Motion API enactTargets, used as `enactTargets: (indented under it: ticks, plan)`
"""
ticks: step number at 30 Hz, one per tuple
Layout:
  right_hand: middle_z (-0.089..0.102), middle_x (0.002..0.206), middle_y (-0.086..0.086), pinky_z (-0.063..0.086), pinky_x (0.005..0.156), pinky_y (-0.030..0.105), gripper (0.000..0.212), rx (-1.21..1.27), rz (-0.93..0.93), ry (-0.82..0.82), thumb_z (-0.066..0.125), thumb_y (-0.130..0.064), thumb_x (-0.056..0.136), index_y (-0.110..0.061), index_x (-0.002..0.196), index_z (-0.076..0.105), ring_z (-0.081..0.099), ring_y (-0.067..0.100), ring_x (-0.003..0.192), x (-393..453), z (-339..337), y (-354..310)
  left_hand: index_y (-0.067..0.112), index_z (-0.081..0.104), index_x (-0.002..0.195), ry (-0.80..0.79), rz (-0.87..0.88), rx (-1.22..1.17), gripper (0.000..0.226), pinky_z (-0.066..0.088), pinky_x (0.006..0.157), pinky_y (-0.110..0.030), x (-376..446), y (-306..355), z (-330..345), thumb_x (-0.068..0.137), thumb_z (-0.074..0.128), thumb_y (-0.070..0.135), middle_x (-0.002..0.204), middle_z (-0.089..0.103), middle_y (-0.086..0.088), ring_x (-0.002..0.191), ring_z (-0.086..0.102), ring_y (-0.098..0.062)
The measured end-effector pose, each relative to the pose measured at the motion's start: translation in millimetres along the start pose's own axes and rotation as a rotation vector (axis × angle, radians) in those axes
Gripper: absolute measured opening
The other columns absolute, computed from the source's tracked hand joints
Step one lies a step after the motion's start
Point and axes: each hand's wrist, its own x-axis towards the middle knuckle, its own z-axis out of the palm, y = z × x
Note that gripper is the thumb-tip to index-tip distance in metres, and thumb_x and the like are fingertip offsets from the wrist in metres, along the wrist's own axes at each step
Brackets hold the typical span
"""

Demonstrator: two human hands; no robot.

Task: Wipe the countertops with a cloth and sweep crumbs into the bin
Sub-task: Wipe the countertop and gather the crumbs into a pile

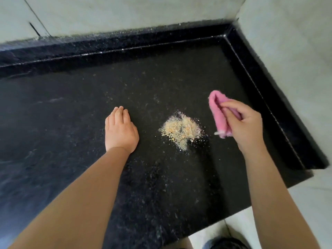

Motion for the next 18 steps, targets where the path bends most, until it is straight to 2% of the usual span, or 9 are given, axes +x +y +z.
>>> enactTargets:
  ticks: [5, 7, 10, 13, 14, 16, 18]
  plan:
    - [0.059, 0.097, -0.014, 0.042, 0.079, 0.005, 0.028, -0.007, 0.092, 0.039, 0.058, 0.000, 0.083, -0.027, 0.091, 0.064, 0.053, -0.008, 0.088, -12, 1, 6, -0.006, 0.029, 0.137, 0.028, 0.023, -0.031, 0.046, 0.008, 0.113, -0.036, -3, 0, 1, 0.095, 0.033, 0.012, 0.147, 0.026, -0.020, 0.138, 0.016, -0.031]
    - [0.059, 0.098, -0.015, 0.040, 0.078, -0.001, 0.027, -0.073, 0.084, 0.004, 0.058, 0.001, 0.083, -0.022, 0.094, 0.066, 0.053, -0.009, 0.087, -18, 1, 6, -0.006, 0.029, 0.137, 0.021, 0.021, -0.042, 0.045, 0.007, 0.113, -0.036, -3, -2, 2, 0.095, 0.033, 0.011, 0.147, 0.024, -0.020, 0.138, 0.015, -0.031]
    - [0.057, 0.090, -0.022, 0.041, 0.073, -0.003, 0.024, -0.026, 0.141, 0.124, 0.057, -0.002, 0.085, -0.024, 0.090, 0.065, 0.051, -0.014, 0.082, -22, -15, 9, -0.005, 0.026, 0.138, -0.020, 0.017, -0.067, 0.046, 0.005, 0.114, -0.035, -1, -3, -1, 0.096, 0.032, 0.012, 0.149, 0.020, -0.019, 0.139, 0.011, -0.029]
    - [0.056, 0.097, -0.015, 0.043, 0.063, 0.000, 0.019, -0.091, 0.208, 0.203, 0.056, -0.006, 0.087, -0.019, 0.097, 0.067, 0.052, -0.006, 0.084, -25, -38, 19, -0.004, 0.033, 0.136, -0.062, 0.007, -0.118, 0.044, 0.010, 0.113, -0.036, 4, -4, -14, 0.095, 0.037, 0.013, 0.148, 0.023, -0.018, 0.138, 0.014, -0.030]
    - [0.055, 0.099, -0.014, 0.046, 0.067, 0.004, 0.018, -0.123, 0.243, 0.242, 0.056, -0.008, 0.087, -0.018, 0.098, 0.067, 0.053, 0.000, 0.089, -26, -46, 26, -0.004, 0.040, 0.131, -0.050, 0.020, -0.133, 0.041, 0.015, 0.112, -0.038, 4, -2, -19, 0.093, 0.041, 0.013, 0.145, 0.028, -0.019, 0.135, 0.019, -0.031]
    - [0.055, 0.100, -0.011, 0.052, 0.077, 0.022, 0.017, -0.194, 0.328, 0.289, 0.054, -0.011, 0.089, -0.017, 0.099, 0.067, 0.054, 0.011, 0.099, -29, -57, 41, -0.006, 0.058, 0.112, 0.041, 0.074, -0.176, 0.029, 0.029, 0.103, -0.040, -2, 5, -25, 0.090, 0.048, 0.009, 0.133, 0.043, -0.020, 0.127, 0.032, -0.035]
    - [0.058, 0.108, -0.003, 0.055, 0.074, 0.032, 0.019, -0.259, 0.387, 0.268, 0.051, -0.011, 0.090, -0.016, 0.100, 0.067, 0.054, 0.017, 0.101, -32, -60, 57, -0.006, 0.066, 0.090, 0.095, 0.166, -0.236, 0.016, 0.037, 0.089, -0.037, -15, 20, -26, 0.085, 0.053, 0.004, 0.116, 0.056, -0.021, 0.112, 0.044, -0.037]
